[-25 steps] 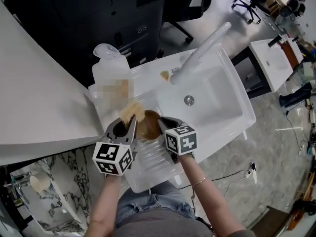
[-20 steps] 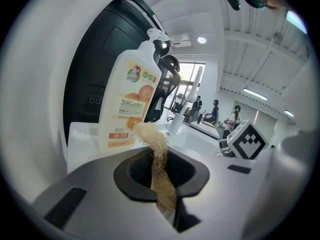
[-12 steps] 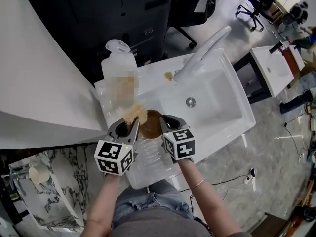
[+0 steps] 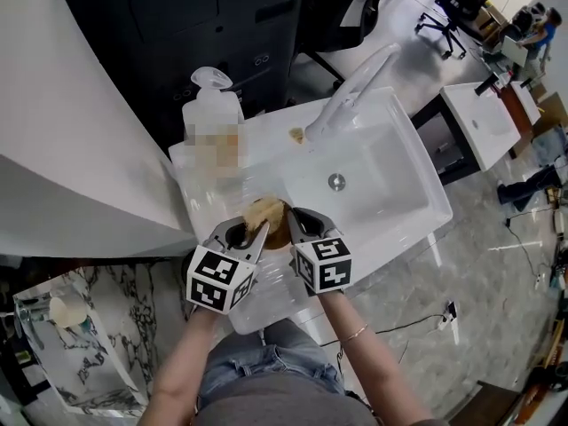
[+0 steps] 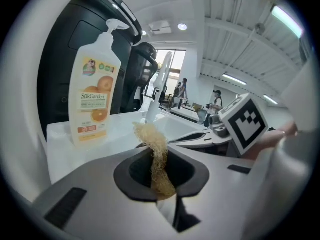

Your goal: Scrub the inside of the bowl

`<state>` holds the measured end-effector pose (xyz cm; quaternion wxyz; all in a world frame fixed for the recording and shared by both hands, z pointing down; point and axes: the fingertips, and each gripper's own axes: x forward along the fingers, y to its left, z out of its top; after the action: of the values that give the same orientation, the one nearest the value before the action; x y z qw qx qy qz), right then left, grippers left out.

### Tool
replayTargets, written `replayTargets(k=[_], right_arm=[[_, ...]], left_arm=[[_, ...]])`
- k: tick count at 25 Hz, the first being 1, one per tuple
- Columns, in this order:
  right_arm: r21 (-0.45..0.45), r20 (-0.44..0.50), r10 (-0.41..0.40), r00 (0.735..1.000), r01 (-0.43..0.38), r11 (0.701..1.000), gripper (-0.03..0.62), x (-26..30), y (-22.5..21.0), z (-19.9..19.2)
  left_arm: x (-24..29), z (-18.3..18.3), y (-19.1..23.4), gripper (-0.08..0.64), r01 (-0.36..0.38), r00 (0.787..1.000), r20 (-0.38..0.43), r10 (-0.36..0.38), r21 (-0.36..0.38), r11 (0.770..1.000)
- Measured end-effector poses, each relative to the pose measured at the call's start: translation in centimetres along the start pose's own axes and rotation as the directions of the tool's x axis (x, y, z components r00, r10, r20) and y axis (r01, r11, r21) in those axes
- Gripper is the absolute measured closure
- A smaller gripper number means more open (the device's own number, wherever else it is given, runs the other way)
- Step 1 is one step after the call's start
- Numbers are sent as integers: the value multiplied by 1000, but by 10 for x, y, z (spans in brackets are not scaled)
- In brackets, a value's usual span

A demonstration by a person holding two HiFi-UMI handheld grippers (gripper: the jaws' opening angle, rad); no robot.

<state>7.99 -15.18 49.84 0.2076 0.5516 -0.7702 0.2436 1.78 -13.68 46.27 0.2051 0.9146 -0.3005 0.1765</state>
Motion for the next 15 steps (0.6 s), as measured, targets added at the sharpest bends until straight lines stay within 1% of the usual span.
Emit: replayTargets(k=[4, 7, 10, 15], right_arm=[[-1, 29, -1, 1000, 1, 1000, 571, -8, 4, 5], [15, 47, -11, 999, 10, 1000, 571, -11, 4, 6], [36, 53, -12, 999, 10, 999, 571, -14, 1, 4], [22, 44, -8, 999, 7, 1000, 572, -14, 1, 2]], left_arm=[[12, -14, -13, 517, 38, 996, -76, -38, 4, 999], [21, -21, -12, 517, 29, 993, -114, -29, -2, 1000], [27, -24, -5, 518, -7, 991, -132, 7, -4, 1000], [31, -27, 12, 518, -96, 983, -155, 100, 36, 995]])
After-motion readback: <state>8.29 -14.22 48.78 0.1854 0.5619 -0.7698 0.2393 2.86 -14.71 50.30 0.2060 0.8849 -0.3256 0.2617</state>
